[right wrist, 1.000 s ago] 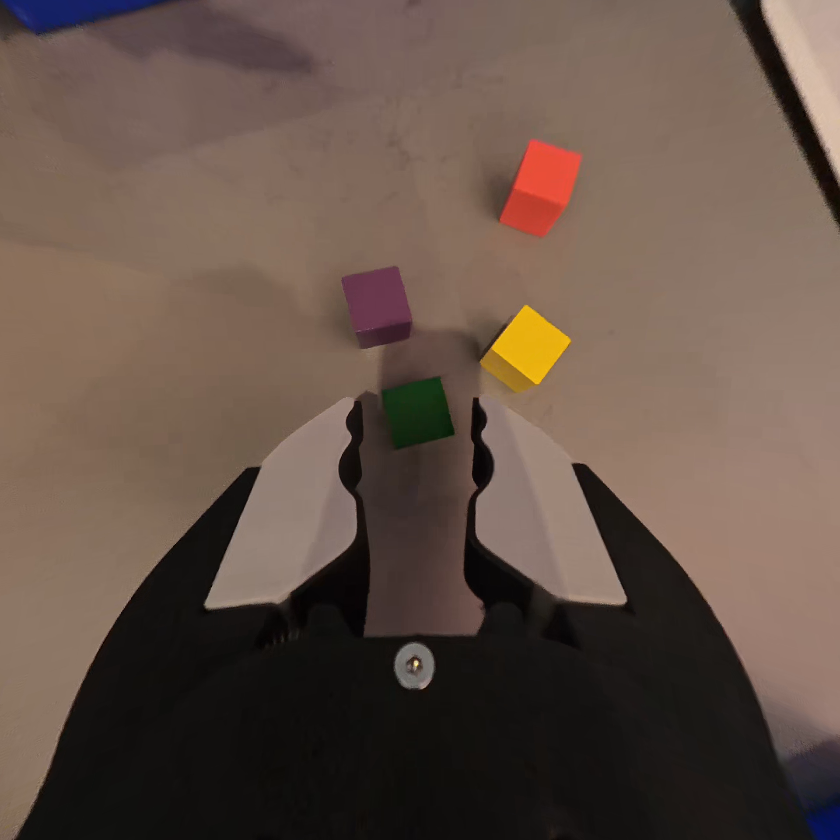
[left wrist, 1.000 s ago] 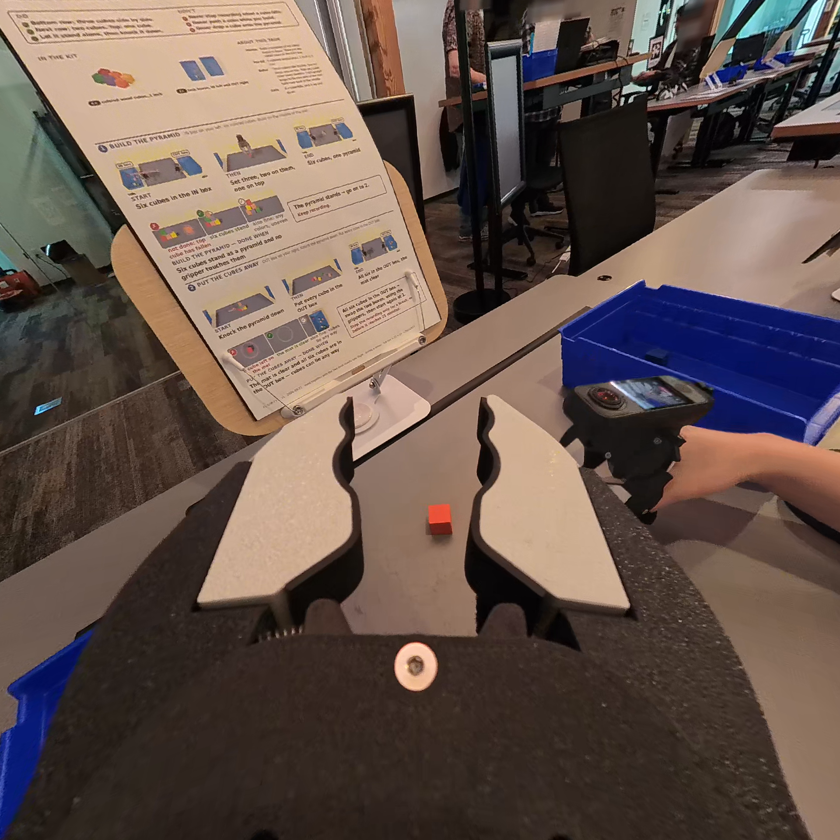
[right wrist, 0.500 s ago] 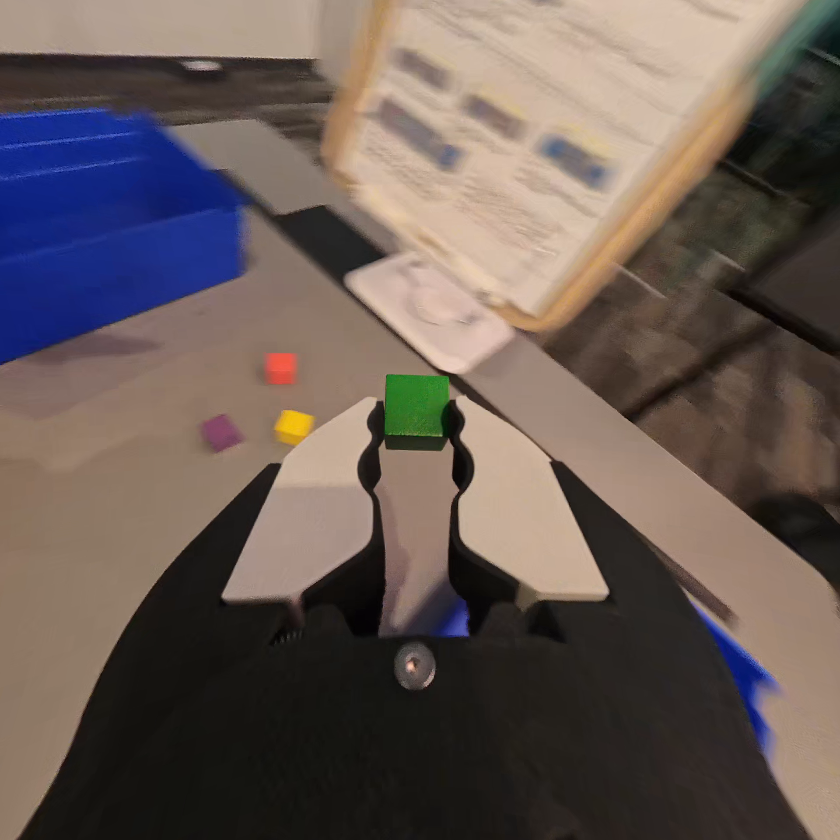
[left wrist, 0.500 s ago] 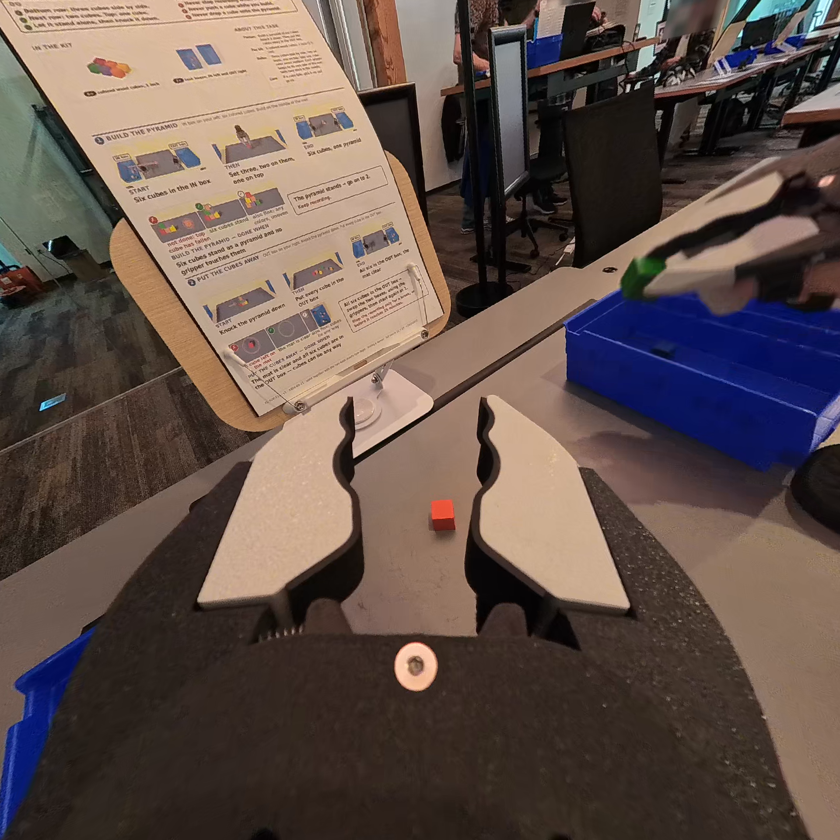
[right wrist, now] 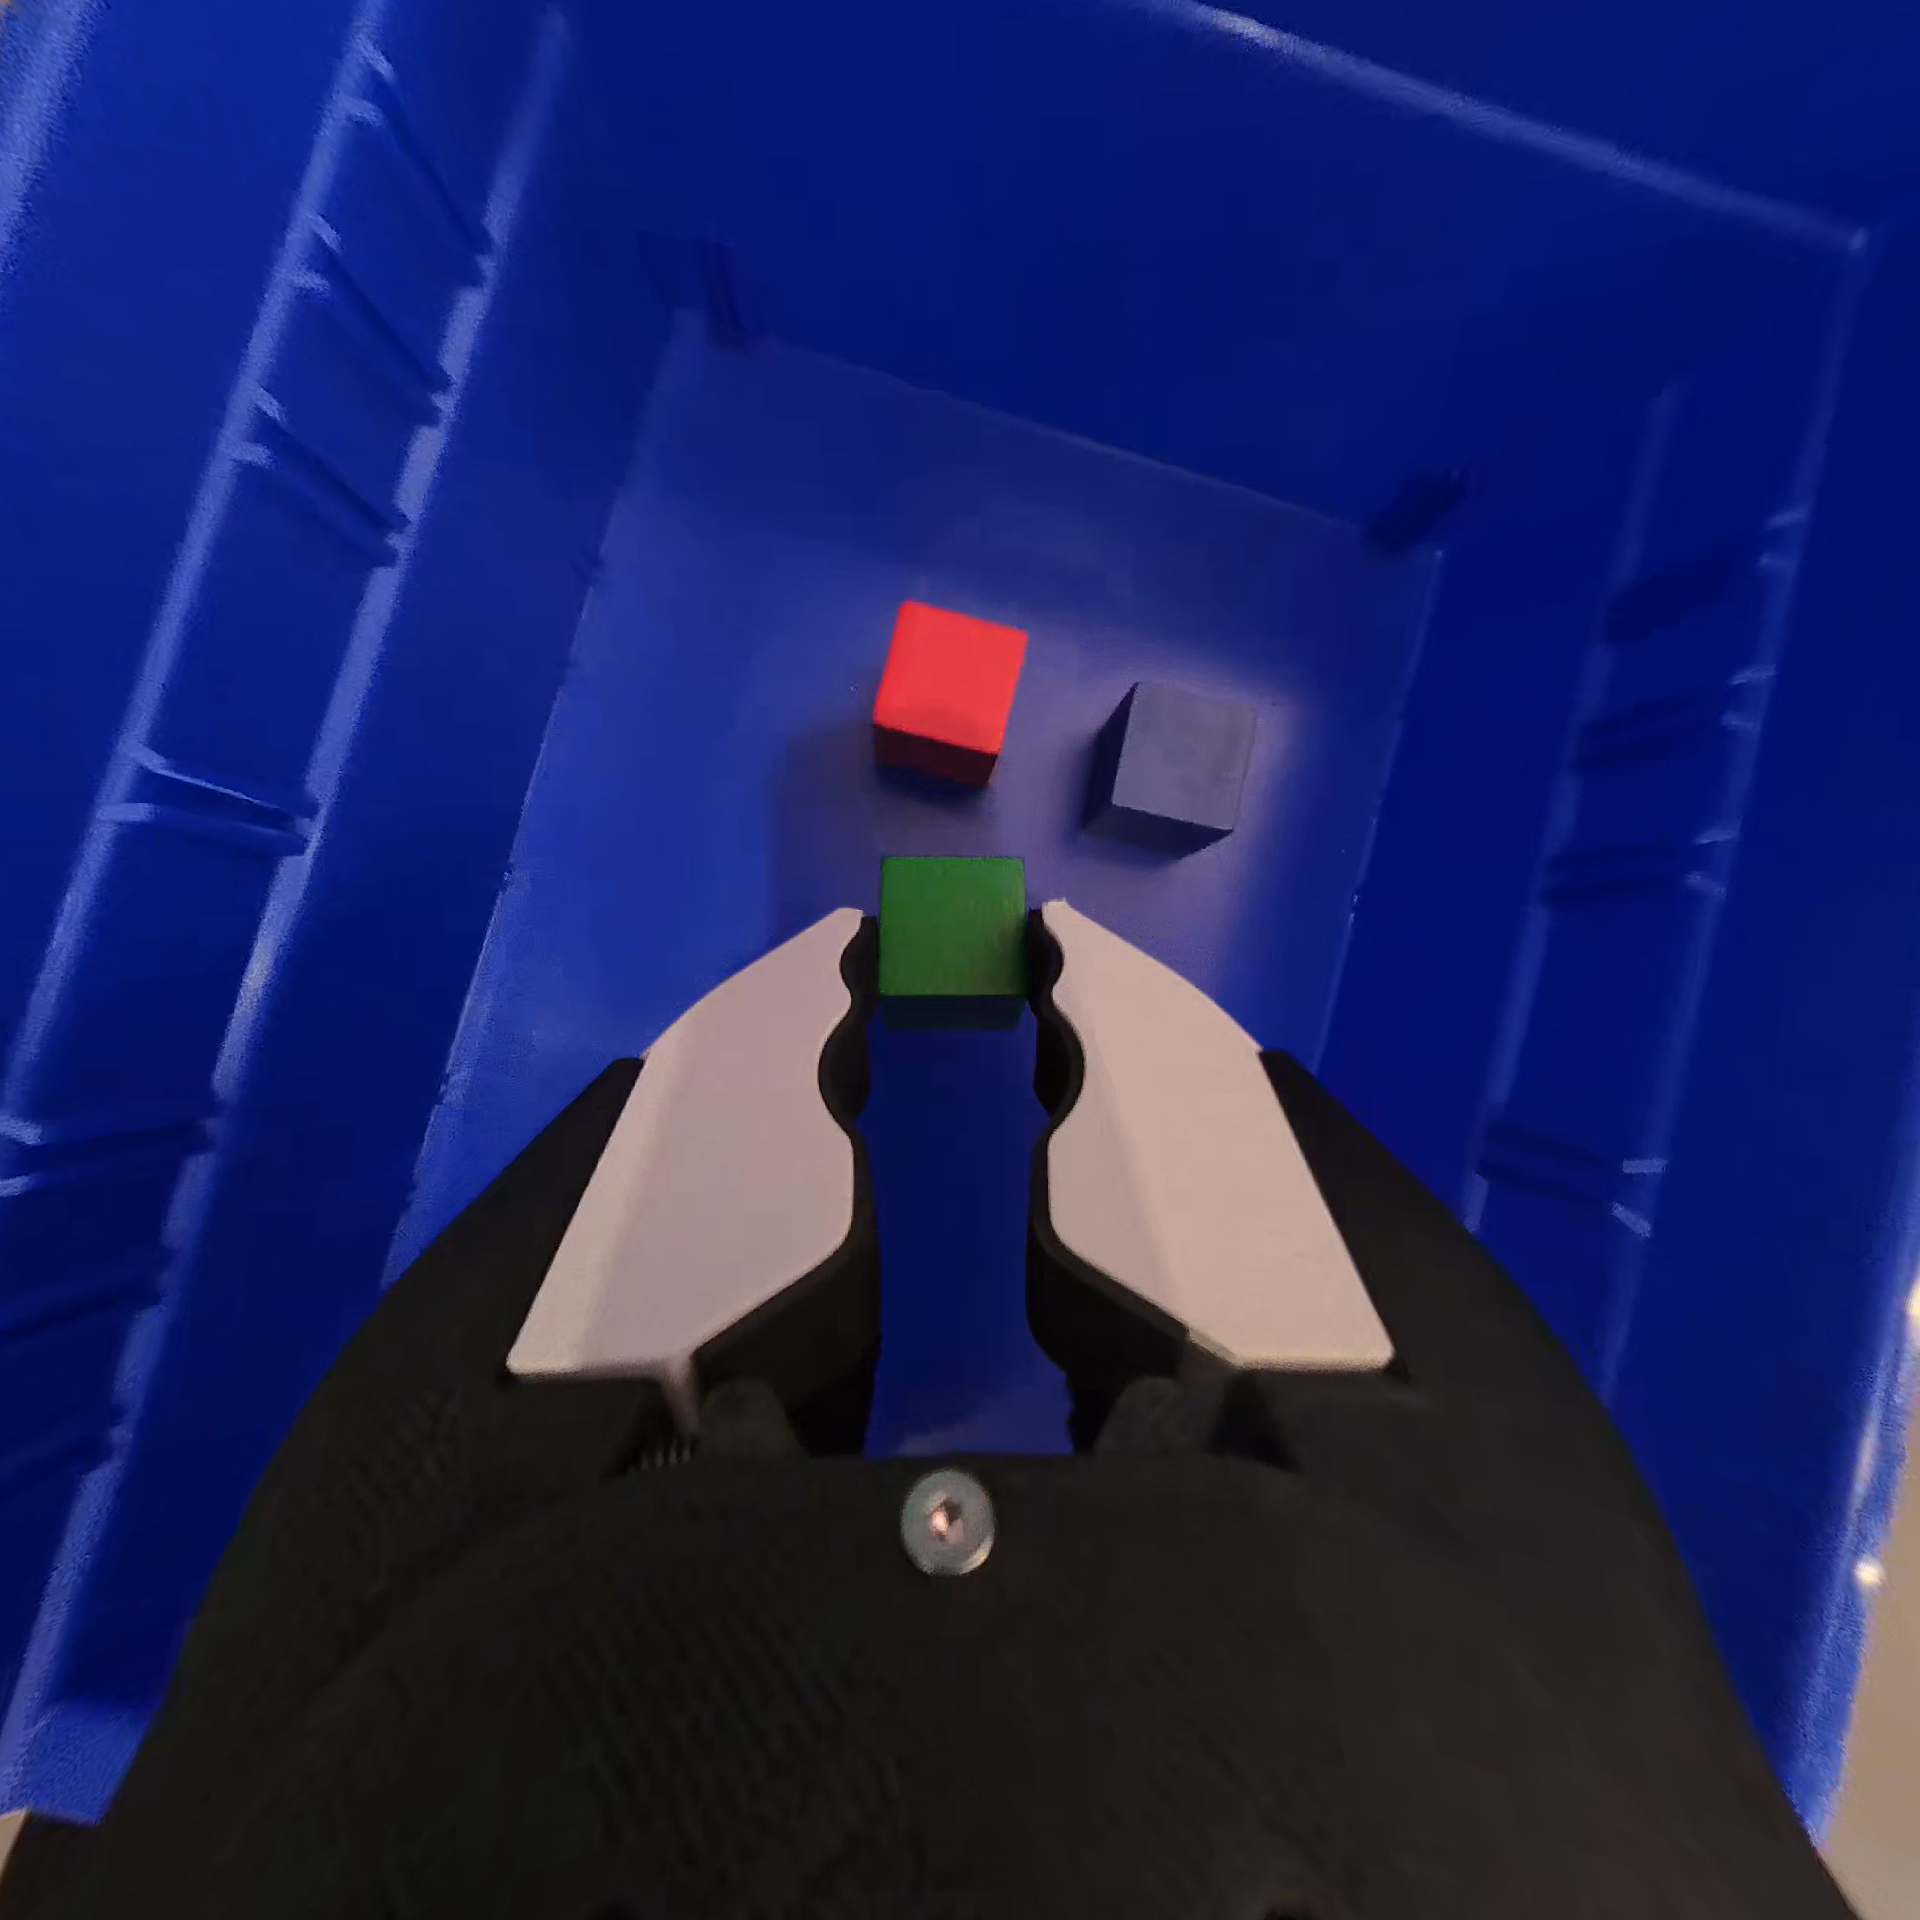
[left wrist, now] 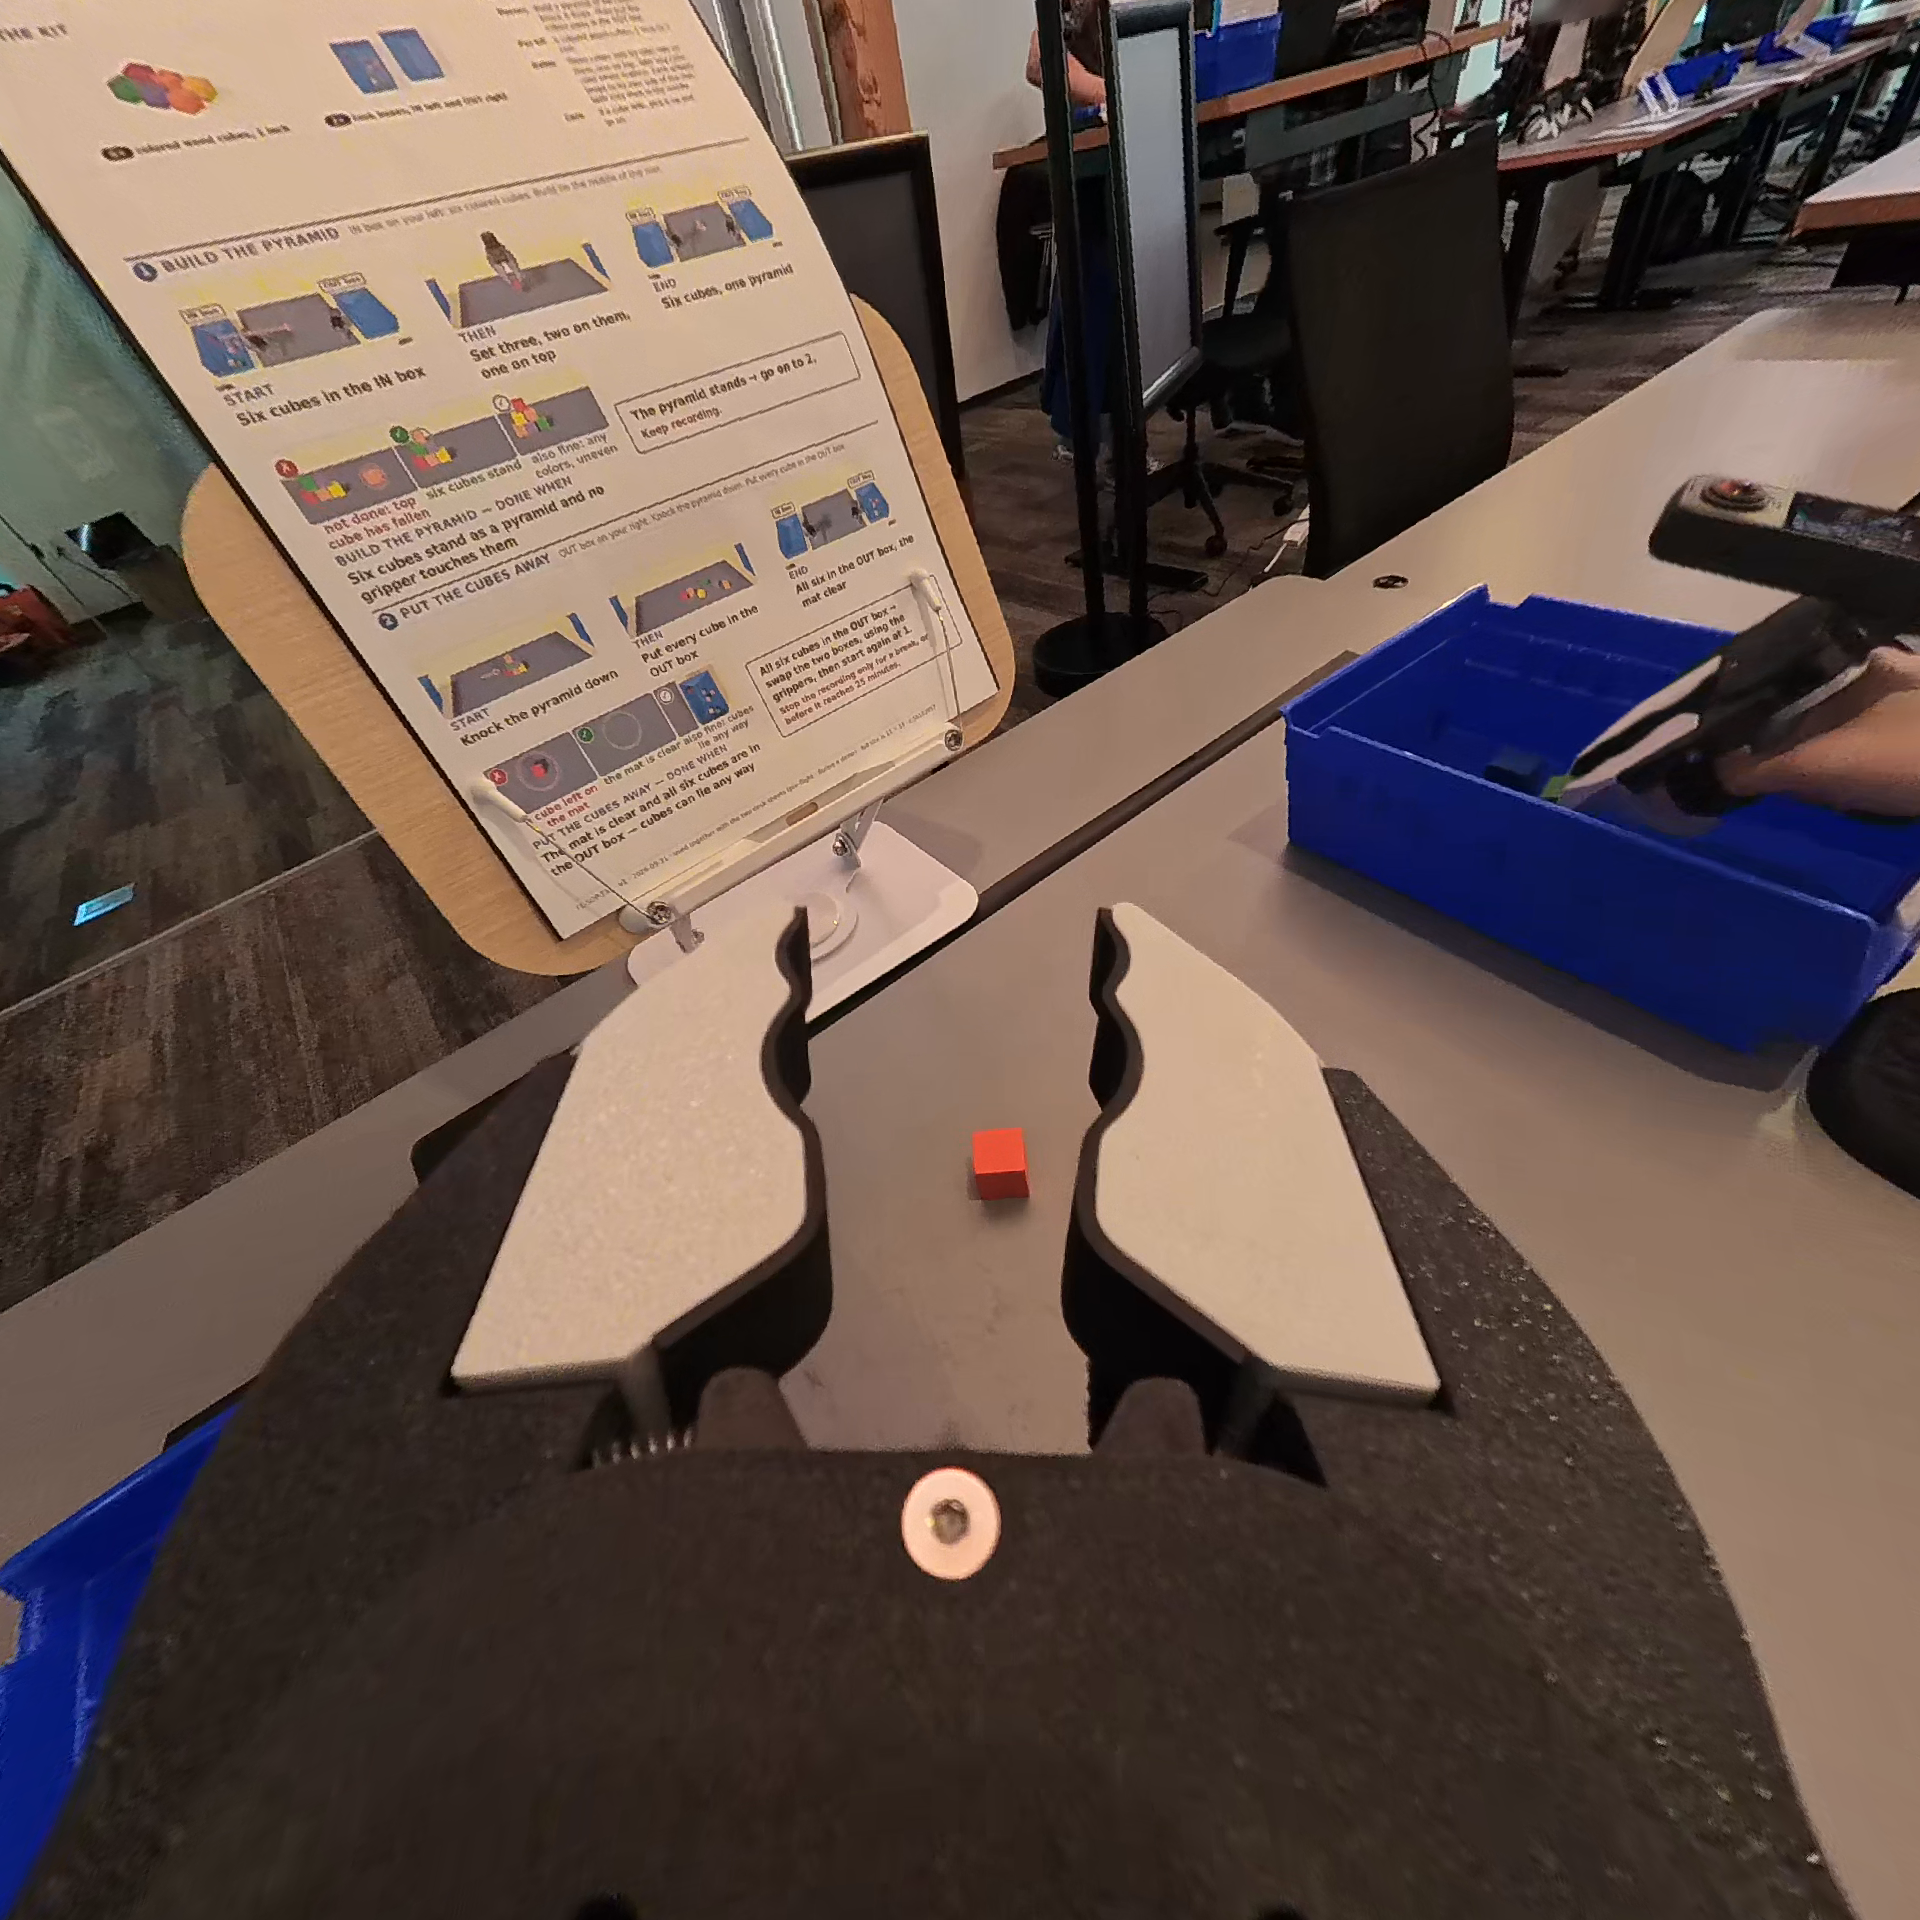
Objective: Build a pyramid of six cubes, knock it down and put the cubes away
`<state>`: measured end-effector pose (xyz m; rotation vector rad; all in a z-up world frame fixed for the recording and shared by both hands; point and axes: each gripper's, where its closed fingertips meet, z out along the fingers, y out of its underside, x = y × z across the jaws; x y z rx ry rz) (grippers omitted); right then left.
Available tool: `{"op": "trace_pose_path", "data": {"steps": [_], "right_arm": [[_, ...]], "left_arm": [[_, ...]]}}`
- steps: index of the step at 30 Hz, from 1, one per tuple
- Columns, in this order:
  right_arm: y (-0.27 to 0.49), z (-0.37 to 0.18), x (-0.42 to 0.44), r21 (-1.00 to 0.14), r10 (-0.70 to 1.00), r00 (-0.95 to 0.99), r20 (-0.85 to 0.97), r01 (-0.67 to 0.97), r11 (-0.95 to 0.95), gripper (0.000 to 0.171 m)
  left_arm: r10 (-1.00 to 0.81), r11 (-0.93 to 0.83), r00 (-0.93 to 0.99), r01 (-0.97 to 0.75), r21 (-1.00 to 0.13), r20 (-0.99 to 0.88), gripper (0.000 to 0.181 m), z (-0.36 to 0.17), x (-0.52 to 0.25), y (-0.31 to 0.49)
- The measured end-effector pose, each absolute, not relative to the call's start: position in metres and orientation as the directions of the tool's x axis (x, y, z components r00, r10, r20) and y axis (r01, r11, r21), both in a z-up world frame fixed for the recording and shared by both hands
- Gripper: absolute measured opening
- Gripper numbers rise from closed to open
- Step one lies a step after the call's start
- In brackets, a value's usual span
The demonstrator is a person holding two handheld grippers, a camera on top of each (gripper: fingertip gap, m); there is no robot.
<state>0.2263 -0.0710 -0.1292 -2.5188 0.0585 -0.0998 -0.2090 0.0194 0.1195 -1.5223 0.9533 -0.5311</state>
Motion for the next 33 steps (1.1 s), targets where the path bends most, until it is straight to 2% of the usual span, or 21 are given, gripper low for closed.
{"op": "trace_pose_path", "data": {"steps": [3, 5, 7, 11, 14, 17, 20, 24, 27, 28, 33], "right_arm": [[-0.074, -0.137, 0.224, -0.571, -0.049, 0.999, -0.001, -0.041, -0.820, 0.031], [-0.071, -0.131, 0.224, -0.602, -0.049, 0.998, -0.025, -0.054, -0.797, 0.048], [-0.066, -0.103, 0.219, -0.670, -0.039, 0.999, -0.001, -0.030, -0.742, 0.051], [-0.047, -0.018, 0.155, -0.805, 0.075, 0.986, 0.149, 0.165, -0.570, 0.050], [-0.031, 0.004, 0.055, -0.799, 0.325, 0.921, 0.214, 0.357, -0.484, 0.051], [-0.022, -0.025, -0.048, -0.751, 0.613, 0.769, 0.181, 0.510, -0.419, 0.051], [-0.017, -0.083, -0.114, -0.673, 0.789, 0.598, 0.140, 0.642, -0.367, 0.052], [0.006, -0.133, -0.138, -0.594, 0.827, 0.526, 0.201, 0.737, -0.324, 0.049], [0.008, -0.151, -0.146, -0.588, 0.839, 0.539, 0.076, 0.704, -0.398, 0.037], [0.009, -0.152, -0.146, -0.597, 0.841, 0.539, 0.056, 0.693, -0.404, 0.029], [-0.002, -0.109, -0.142, -0.691, 0.826, 0.562, 0.039, 0.612, -0.384, 0.029]], "left_arm": [[-0.807, 0.041, 0.558, -0.278, -0.960, -0.196, 0.052, 0.117, -0.207, 0.019], [-0.806, 0.042, 0.558, -0.279, -0.959, -0.197, 0.052, 0.117, -0.206, 0.019], [-0.806, 0.043, 0.559, -0.276, -0.960, -0.197, 0.052, 0.118, -0.207, 0.019], [-0.803, 0.045, 0.564, -0.264, -0.963, -0.192, 0.052, 0.121, -0.209, 0.020], [-0.802, 0.044, 0.565, -0.268, -0.962, -0.194, 0.052, 0.120, -0.209, 0.020], [-0.805, 0.050, 0.559, -0.267, -0.962, -0.197, 0.052, 0.121, -0.210, 0.017], [-0.805, 0.061, 0.557, -0.265, -0.962, -0.205, 0.052, 0.124, -0.211, 0.014], [-0.802, 0.061, 0.564, -0.246, -0.967, -0.194, 0.052, 0.128, -0.218, 0.016], [-0.799, 0.055, 0.574, -0.229, -0.972, -0.180, 0.052, 0.131, -0.223, 0.018], [-0.798, 0.054, 0.575, -0.225, -0.973, -0.178, 0.052, 0.132, -0.224, 0.018], [-0.795, 0.056, 0.580, -0.219, -0.974, -0.176, 0.052, 0.134, -0.227, 0.019]]}}
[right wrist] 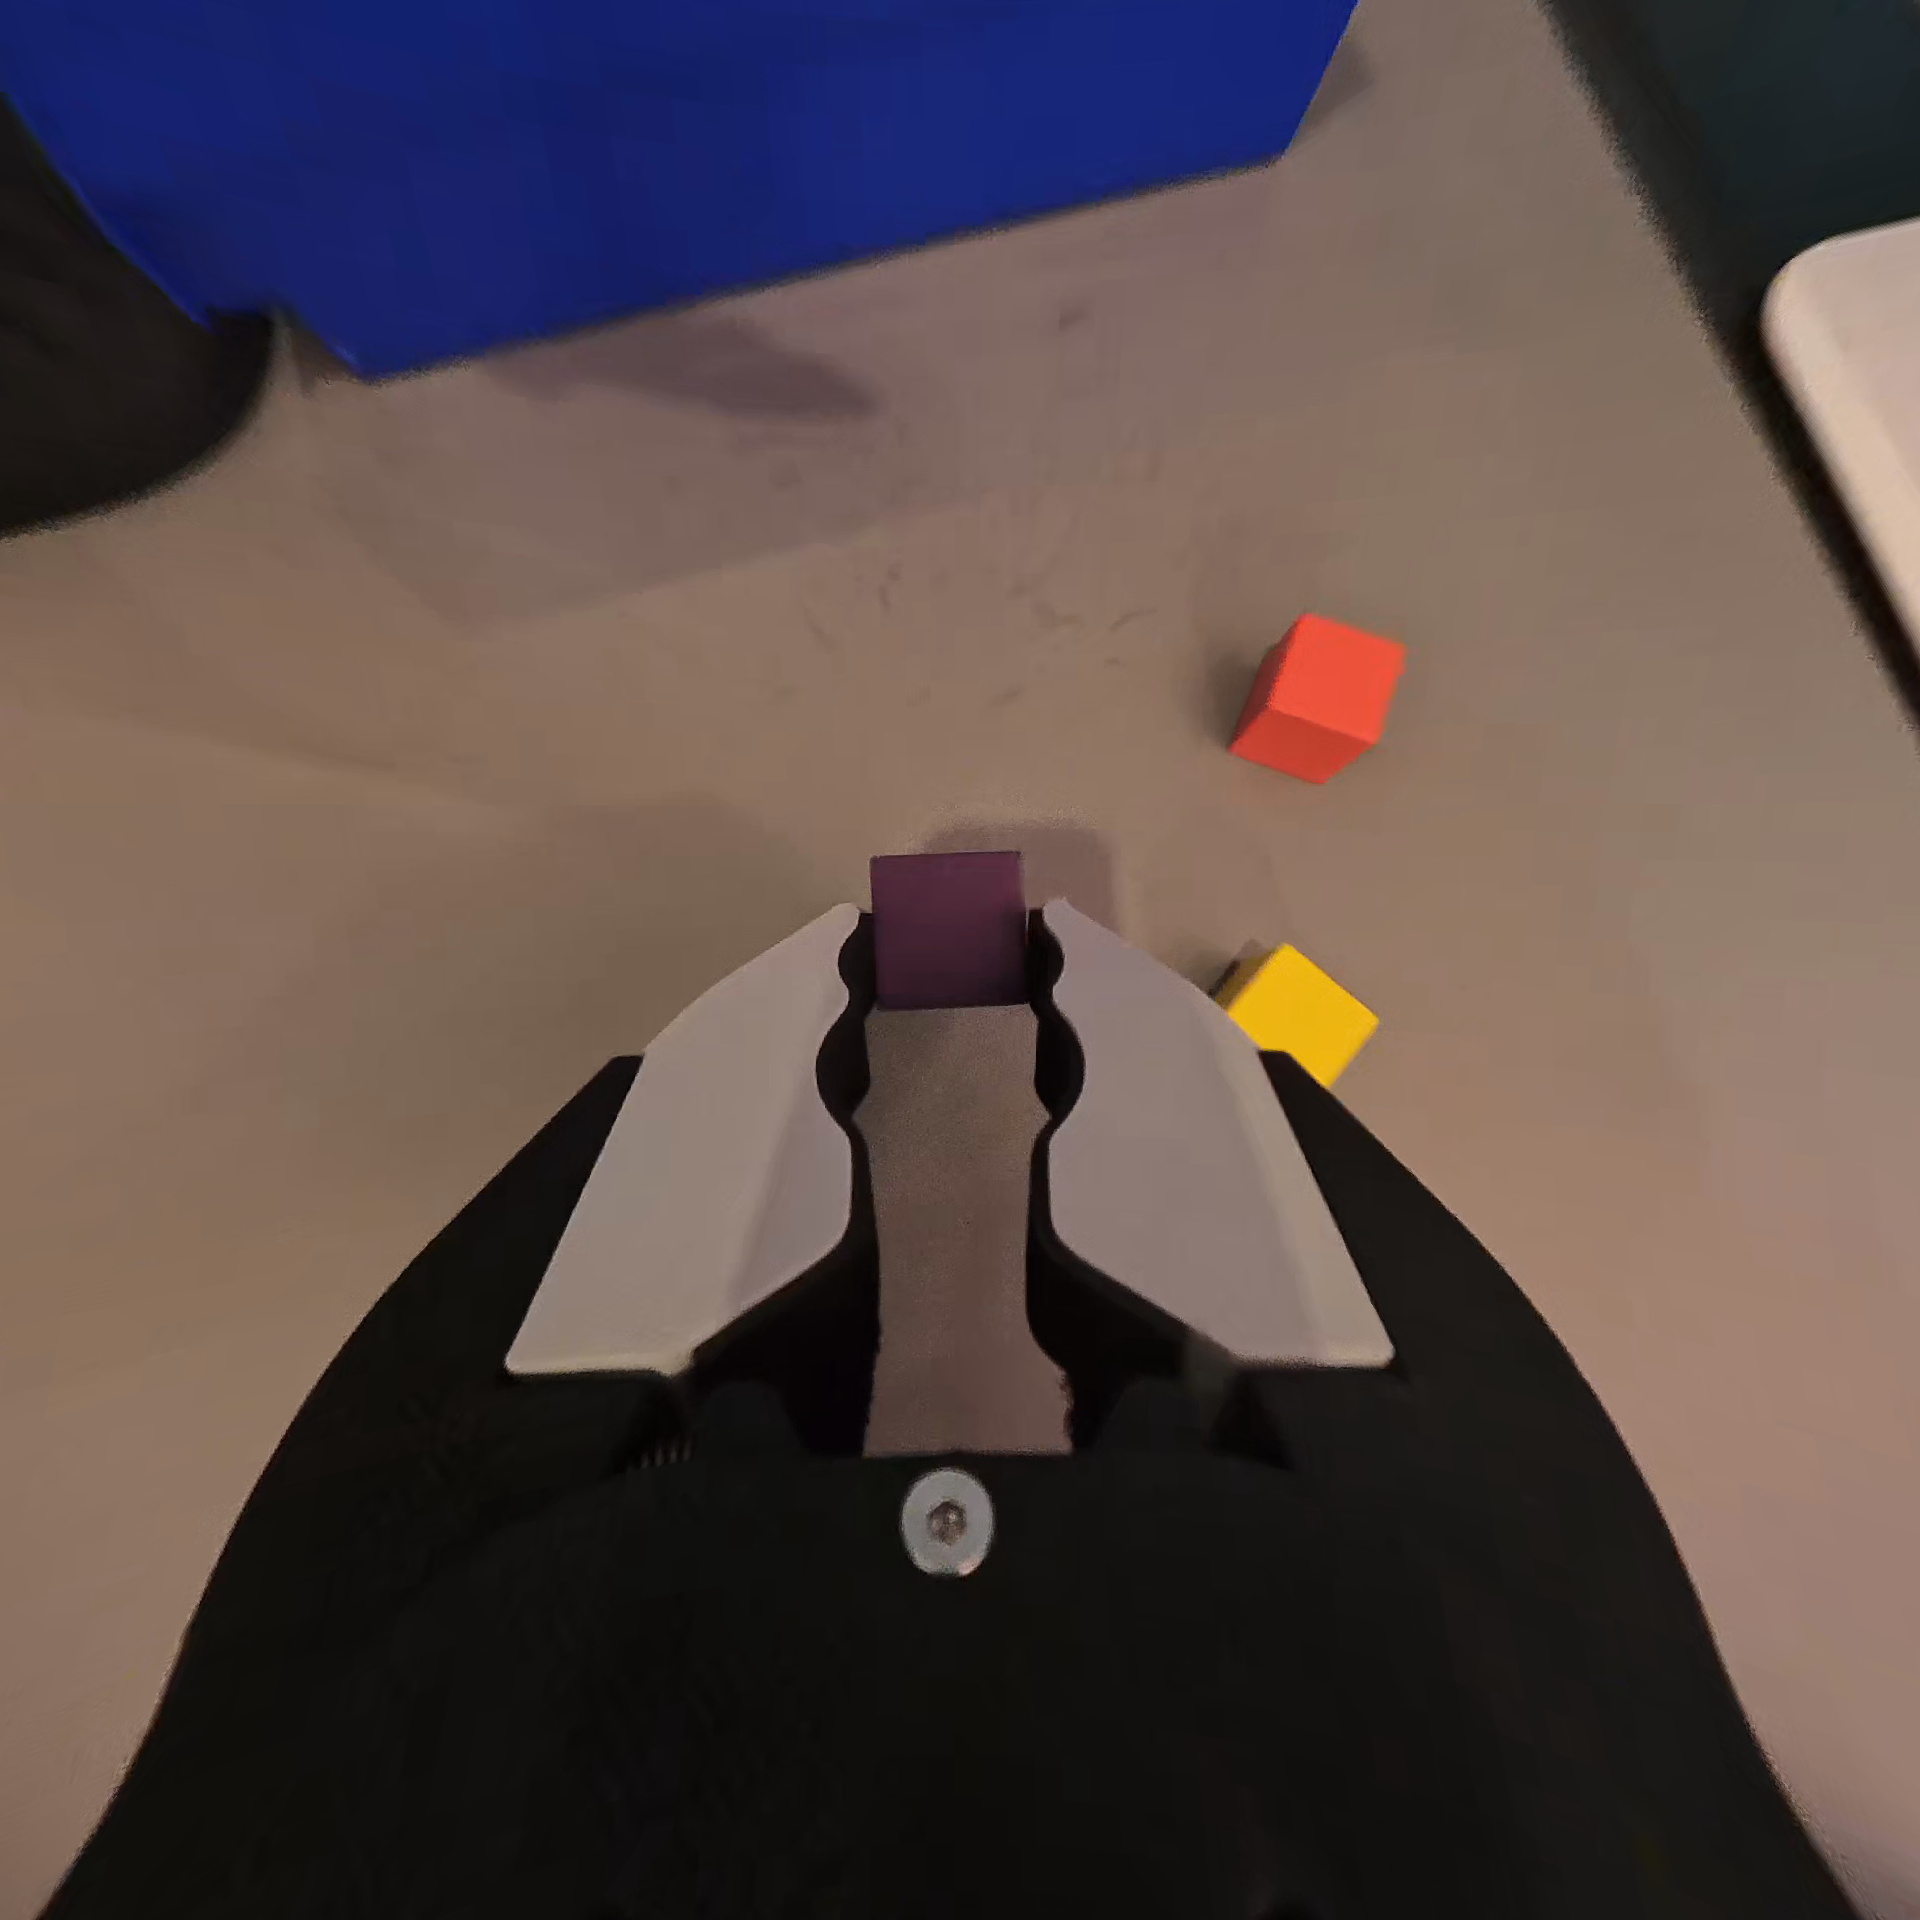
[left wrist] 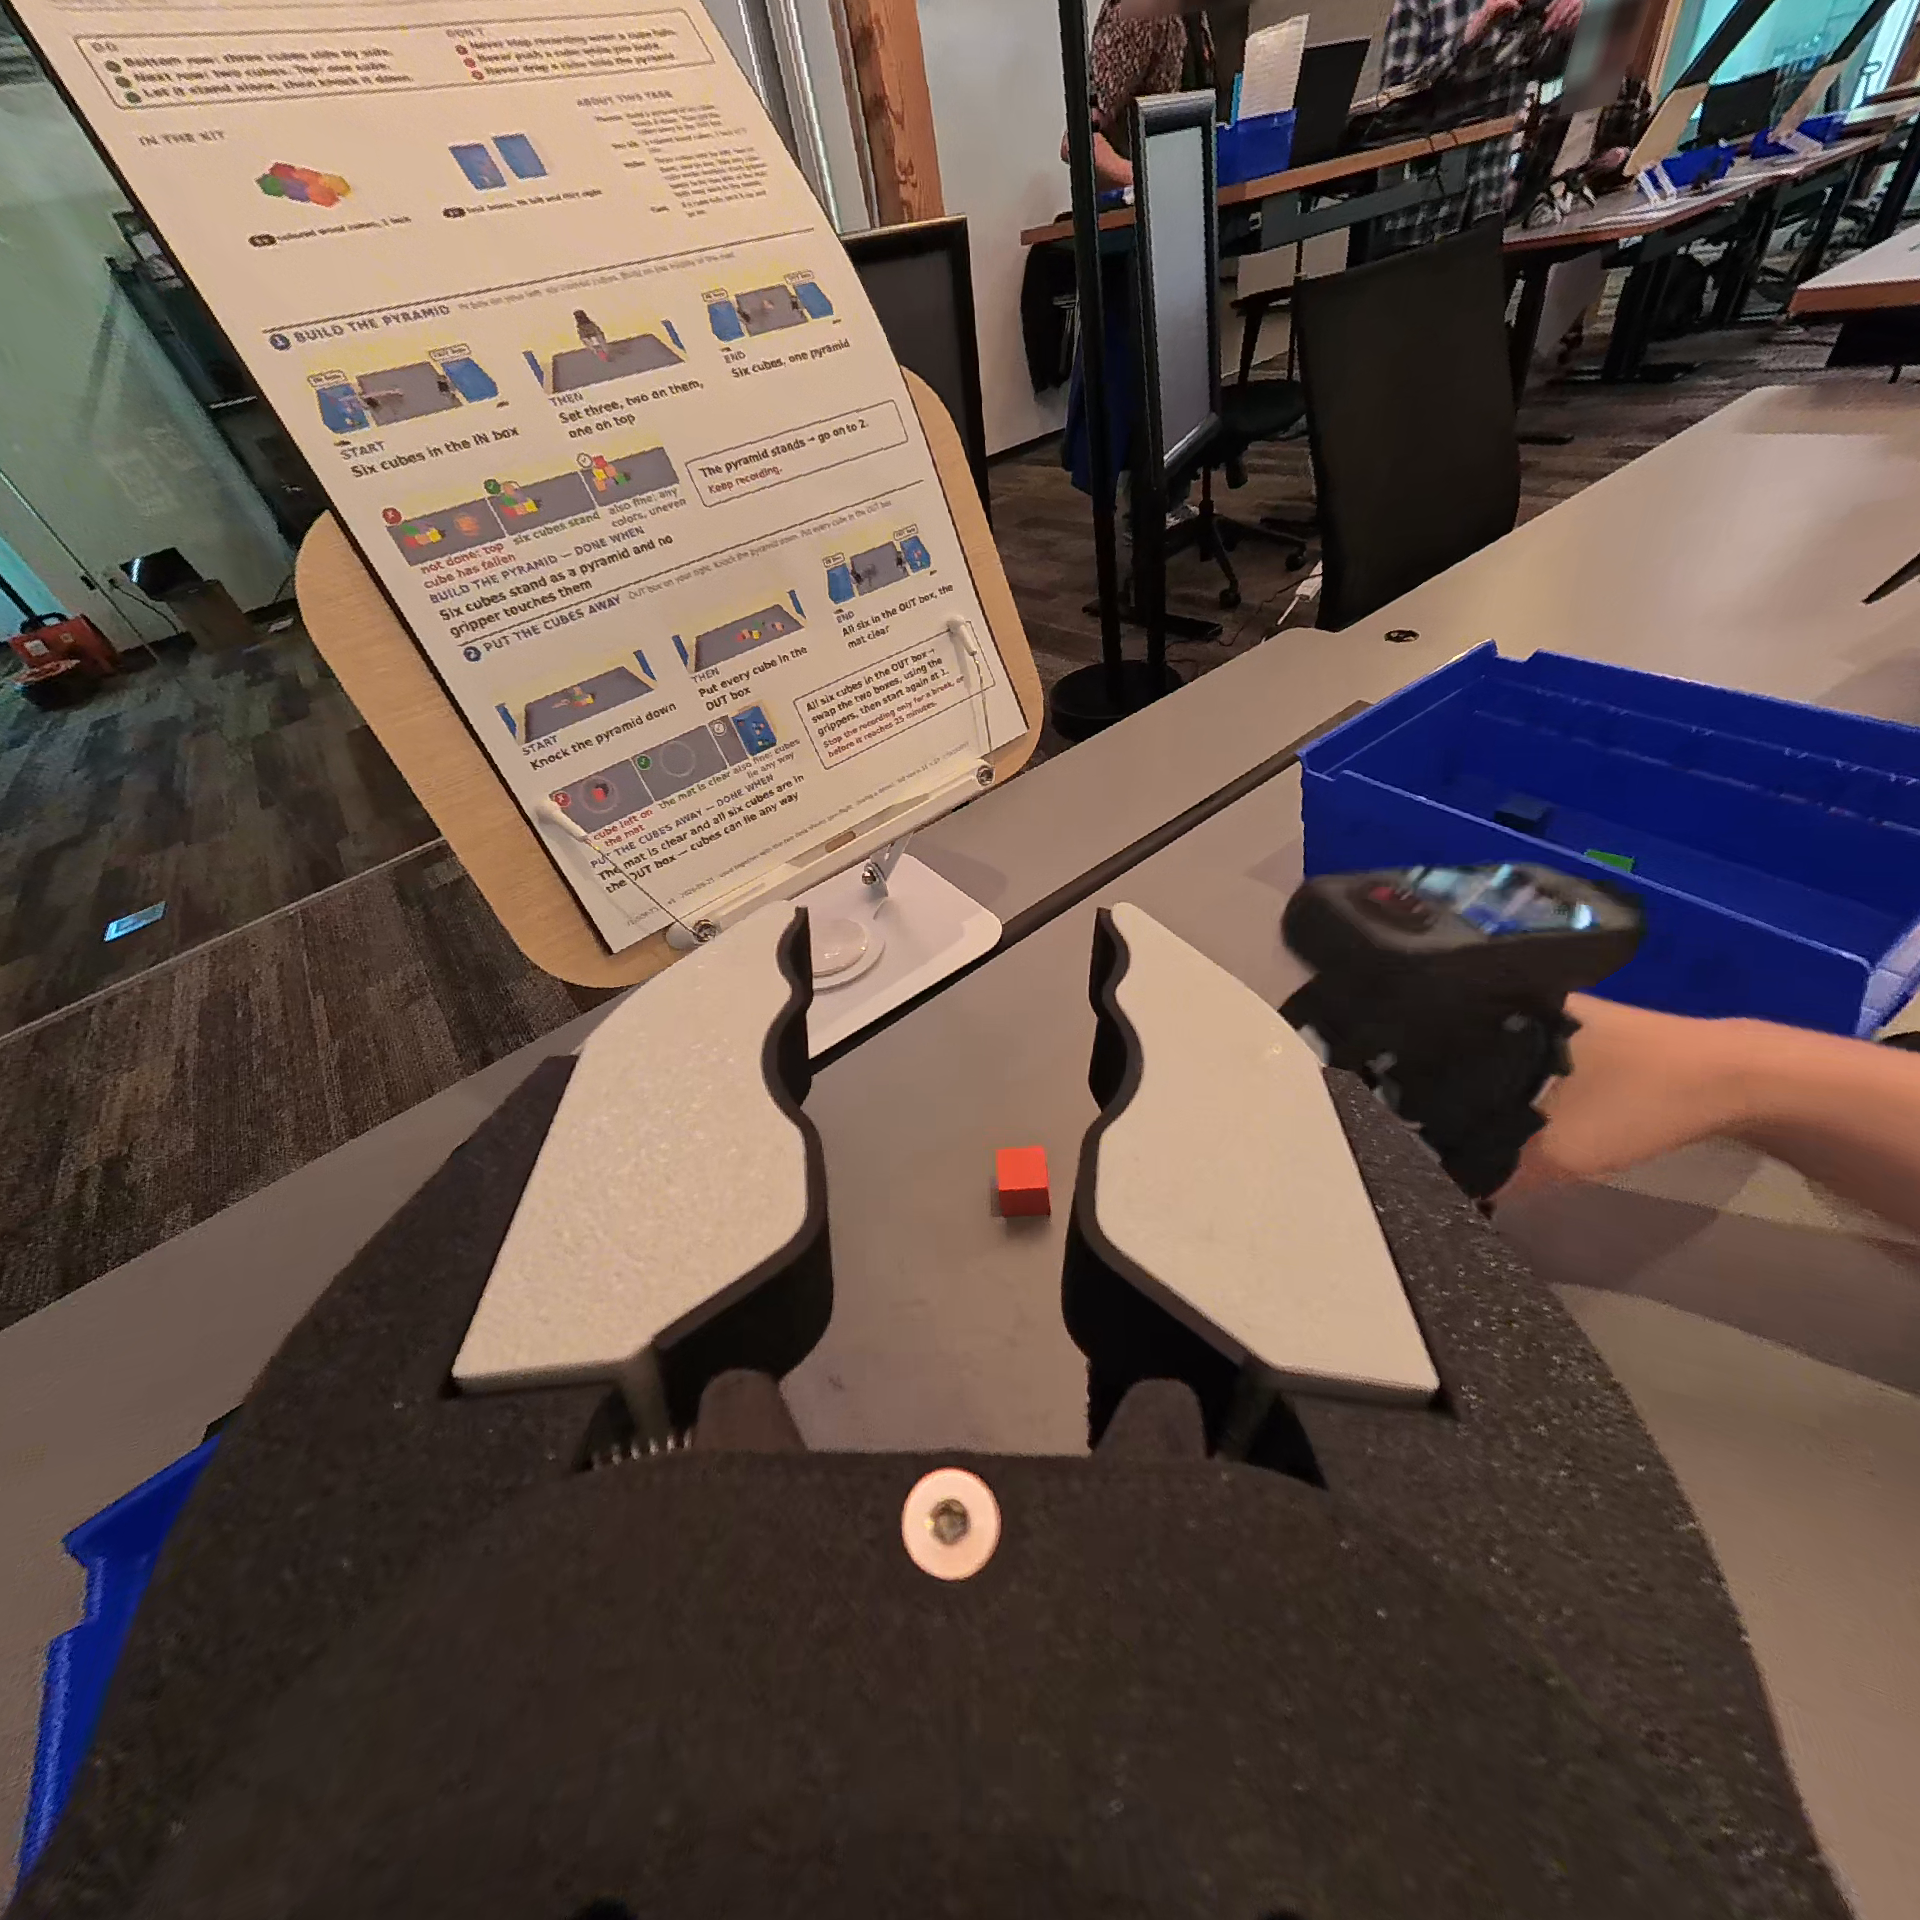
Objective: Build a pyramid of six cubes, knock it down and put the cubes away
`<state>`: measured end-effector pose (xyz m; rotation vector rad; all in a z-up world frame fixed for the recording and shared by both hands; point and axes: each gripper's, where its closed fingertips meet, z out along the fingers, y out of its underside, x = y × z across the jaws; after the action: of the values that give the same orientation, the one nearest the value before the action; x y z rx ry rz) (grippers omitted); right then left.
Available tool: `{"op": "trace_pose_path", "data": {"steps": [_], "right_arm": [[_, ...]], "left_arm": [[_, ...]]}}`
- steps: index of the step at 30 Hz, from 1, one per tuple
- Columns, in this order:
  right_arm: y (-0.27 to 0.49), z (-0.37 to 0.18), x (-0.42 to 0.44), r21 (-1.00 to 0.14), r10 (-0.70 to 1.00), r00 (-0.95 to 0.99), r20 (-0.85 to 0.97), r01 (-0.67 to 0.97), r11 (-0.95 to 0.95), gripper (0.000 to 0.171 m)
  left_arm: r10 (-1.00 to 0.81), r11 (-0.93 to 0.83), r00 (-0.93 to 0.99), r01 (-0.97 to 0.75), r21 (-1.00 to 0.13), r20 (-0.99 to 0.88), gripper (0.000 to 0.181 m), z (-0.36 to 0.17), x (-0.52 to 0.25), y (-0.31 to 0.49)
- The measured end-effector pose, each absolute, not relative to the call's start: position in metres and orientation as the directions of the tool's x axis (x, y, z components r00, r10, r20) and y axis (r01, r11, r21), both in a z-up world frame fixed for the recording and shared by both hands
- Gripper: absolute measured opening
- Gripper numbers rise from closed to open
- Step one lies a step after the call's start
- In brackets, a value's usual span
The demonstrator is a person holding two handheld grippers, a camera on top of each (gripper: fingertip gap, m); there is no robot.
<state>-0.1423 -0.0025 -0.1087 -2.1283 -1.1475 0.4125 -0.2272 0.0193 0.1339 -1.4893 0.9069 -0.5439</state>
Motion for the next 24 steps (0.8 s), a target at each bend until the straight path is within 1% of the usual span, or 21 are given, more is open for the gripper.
{"op": "trace_pose_path", "data": {"steps": [2, 4, 6, 8, 10, 12, 13, 15, 19, 22, 24], "right_arm": [[-0.009, -0.072, -0.124, -0.729, 0.786, 0.610, 0.100, 0.583, -0.360, 0.029], [-0.016, -0.028, -0.086, -0.756, 0.709, 0.679, 0.191, 0.562, -0.335, 0.029], [-0.023, 0.009, -0.028, -0.782, 0.581, 0.777, 0.244, 0.512, -0.356, 0.029], [-0.030, 0.021, 0.046, -0.782, 0.418, 0.877, 0.239, 0.429, -0.452, 0.029], [-0.043, 0.004, 0.123, -0.737, 0.247, 0.944, 0.218, 0.325, -0.592, 0.029], [-0.062, -0.033, 0.185, -0.662, 0.100, 0.977, 0.189, 0.202, -0.722, 0.029], [-0.073, -0.053, 0.206, -0.614, 0.053, 0.983, 0.176, 0.152, -0.775, 0.030], [-0.094, -0.087, 0.233, -0.523, -0.012, 0.984, 0.179, 0.085, -0.848, 0.030], [-0.109, -0.117, 0.250, -0.448, -0.089, 0.978, 0.190, 0.005, -0.894, 0.030], [-0.111, -0.120, 0.267, -0.421, -0.142, 0.955, 0.260, -0.021, -0.907, 0.031], [-0.102, -0.108, 0.263, -0.459, -0.154, 0.955, 0.255, -0.021, -0.888, 0.046]], "left_arm": [[-0.795, 0.056, 0.580, -0.218, -0.974, -0.175, 0.051, 0.134, -0.228, 0.019], [-0.794, 0.055, 0.582, -0.218, -0.974, -0.175, 0.051, 0.134, -0.228, 0.019], [-0.794, 0.055, 0.583, -0.214, -0.975, -0.173, 0.051, 0.135, -0.229, 0.019], [-0.793, 0.056, 0.585, -0.211, -0.976, -0.172, 0.051, 0.136, -0.229, 0.019], [-0.793, 0.055, 0.585, -0.209, -0.976, -0.170, 0.051, 0.136, -0.229, 0.018], [-0.795, 0.054, 0.582, -0.209, -0.976, -0.169, 0.051, 0.136, -0.229, 0.017], [-0.796, 0.055, 0.581, -0.210, -0.976, -0.170, 0.051, 0.136, -0.228, 0.016], [-0.796, 0.061, 0.580, -0.211, -0.976, -0.175, 0.051, 0.137, -0.228, 0.015], [-0.797, 0.055, 0.579, -0.209, -0.976, -0.169, 0.051, 0.136, -0.227, 0.015], [-0.798, 0.052, 0.578, -0.215, -0.975, -0.170, 0.051, 0.135, -0.227, 0.015], [-0.797, 0.055, 0.579, -0.212, -0.976, -0.170, 0.051, 0.136, -0.228, 0.015]]}}
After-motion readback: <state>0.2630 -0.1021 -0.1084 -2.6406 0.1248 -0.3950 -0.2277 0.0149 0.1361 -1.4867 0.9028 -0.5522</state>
